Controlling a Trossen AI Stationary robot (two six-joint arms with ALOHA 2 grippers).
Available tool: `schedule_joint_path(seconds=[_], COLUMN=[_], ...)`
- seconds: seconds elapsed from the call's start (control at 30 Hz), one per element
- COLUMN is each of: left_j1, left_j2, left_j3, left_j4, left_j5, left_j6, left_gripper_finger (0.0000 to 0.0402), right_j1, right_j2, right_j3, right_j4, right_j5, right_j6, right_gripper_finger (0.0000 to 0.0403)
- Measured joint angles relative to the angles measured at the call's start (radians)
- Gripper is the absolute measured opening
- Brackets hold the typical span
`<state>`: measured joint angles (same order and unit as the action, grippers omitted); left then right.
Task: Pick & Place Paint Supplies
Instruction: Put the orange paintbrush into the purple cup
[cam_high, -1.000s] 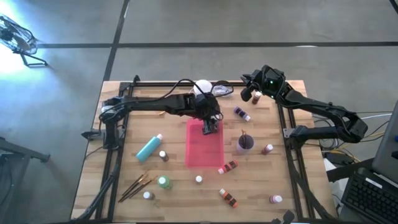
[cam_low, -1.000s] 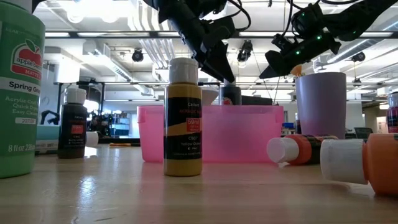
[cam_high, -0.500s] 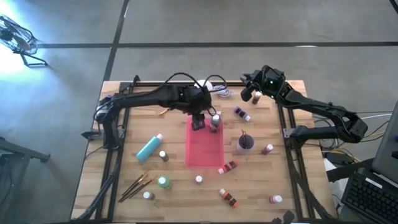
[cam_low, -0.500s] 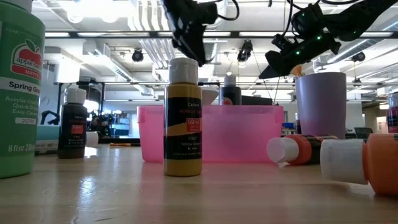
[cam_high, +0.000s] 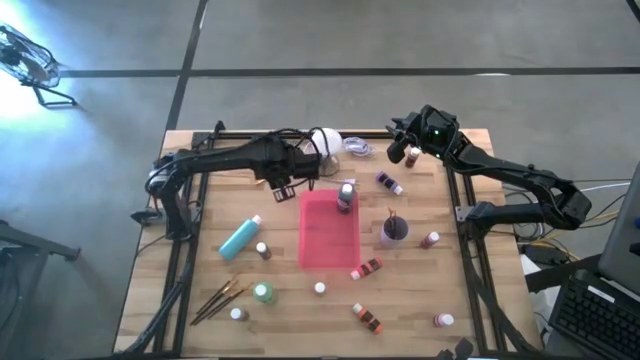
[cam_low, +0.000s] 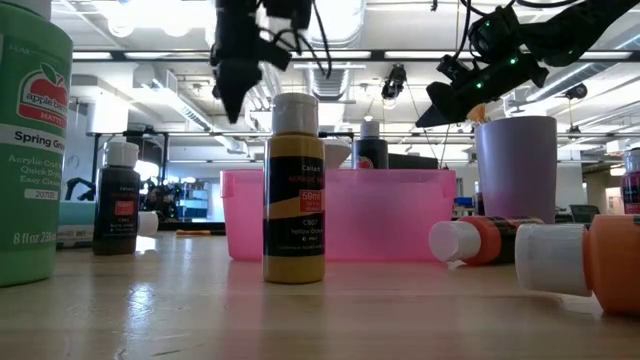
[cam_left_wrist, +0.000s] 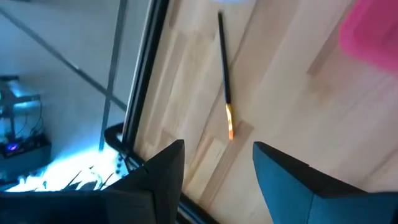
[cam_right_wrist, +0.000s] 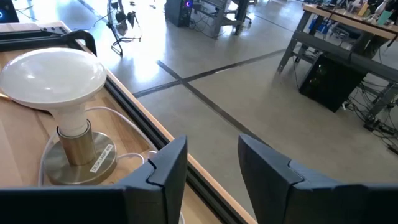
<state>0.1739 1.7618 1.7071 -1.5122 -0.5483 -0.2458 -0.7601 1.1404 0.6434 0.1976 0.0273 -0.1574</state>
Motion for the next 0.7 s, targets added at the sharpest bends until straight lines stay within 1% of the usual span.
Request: schedule_joint_path(seconds=[0.17,0.27,0.43,0.6,0.7], left_j1=[0.034,0.066,0.123,0.158,0.177], left_j2=[-0.038,-0.076,-0.156,-0.219,-0.251], left_j3=[-0.146,-0.249,-0.442,-0.610,-0.685], left_j4=[0.036,0.123,0.315,0.447,0.516], left_j5=[0.000,0.003,0.086,0.142,0.231], left_j6=[-0.011,-0.002,0.077,0.161,0.176], left_gripper_finger=[0.0195,0.0195,0.0195,0.0195,0.0195], right_j1=[0.000,0.001,0.001,0.001,0.001], right_j2=[0.000,0.000,0.000,0.000,0.000], right_j3=[0.000,0.000,0.000,0.000,0.000], right_j4=[-0.004,-0.004,-0.004,-0.003,0.000], right_j5=[0.000,0.000,0.000,0.000,0.000], right_j6=[0.000,0.000,0.000,0.000,0.001], right_gripper_finger=[0.0127,0.0117,0.0100,0.0084,0.0076])
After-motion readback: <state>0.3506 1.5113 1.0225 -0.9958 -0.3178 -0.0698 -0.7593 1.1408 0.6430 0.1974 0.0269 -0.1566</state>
